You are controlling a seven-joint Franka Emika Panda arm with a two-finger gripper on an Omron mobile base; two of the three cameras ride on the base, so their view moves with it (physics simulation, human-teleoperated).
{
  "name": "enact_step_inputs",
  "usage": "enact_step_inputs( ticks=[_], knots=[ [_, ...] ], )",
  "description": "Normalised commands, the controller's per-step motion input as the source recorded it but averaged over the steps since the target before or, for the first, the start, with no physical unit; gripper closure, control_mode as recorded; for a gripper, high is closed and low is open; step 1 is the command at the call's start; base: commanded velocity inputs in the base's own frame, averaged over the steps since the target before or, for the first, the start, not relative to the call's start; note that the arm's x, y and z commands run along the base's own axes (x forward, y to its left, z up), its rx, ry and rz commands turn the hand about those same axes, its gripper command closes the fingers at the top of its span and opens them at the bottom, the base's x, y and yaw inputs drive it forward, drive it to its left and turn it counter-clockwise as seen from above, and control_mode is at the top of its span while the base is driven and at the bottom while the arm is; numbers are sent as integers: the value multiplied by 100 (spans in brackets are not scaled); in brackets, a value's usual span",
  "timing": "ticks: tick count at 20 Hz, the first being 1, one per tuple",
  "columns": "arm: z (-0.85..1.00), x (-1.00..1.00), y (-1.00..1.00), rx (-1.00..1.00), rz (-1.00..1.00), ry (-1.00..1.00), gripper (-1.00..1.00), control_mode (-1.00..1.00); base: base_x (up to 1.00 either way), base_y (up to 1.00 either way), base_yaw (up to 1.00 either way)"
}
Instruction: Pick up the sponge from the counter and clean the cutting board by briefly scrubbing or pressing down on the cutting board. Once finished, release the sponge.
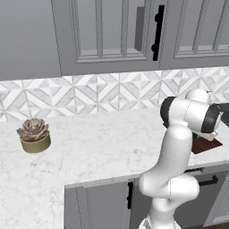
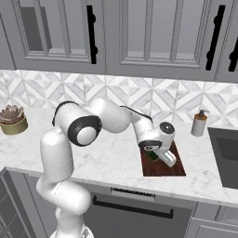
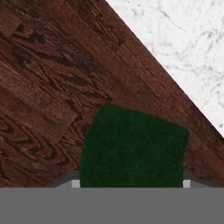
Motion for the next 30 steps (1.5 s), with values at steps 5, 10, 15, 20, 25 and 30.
enact_step_inputs(
  ticks=[5, 10, 15, 20, 25, 30],
  knots=[
    [-45, -100, -69, -11, 26, -15, 100, -100, 0, 0, 0],
    [-62, -100, -63, -10, 29, -12, 100, -100, 0, 0, 0],
    [-72, -100, -61, -6, 31, -11, 100, -100, 0, 0, 0],
    [-73, -100, -59, -2, 32, -10, 100, -100, 0, 0, 0],
    [-39, -100, -22, 0, 41, -9, 100, -100, 0, 0, 0],
    [0, -80, 68, -1, 46, -7, 100, -100, 0, 0, 0]
  ],
)
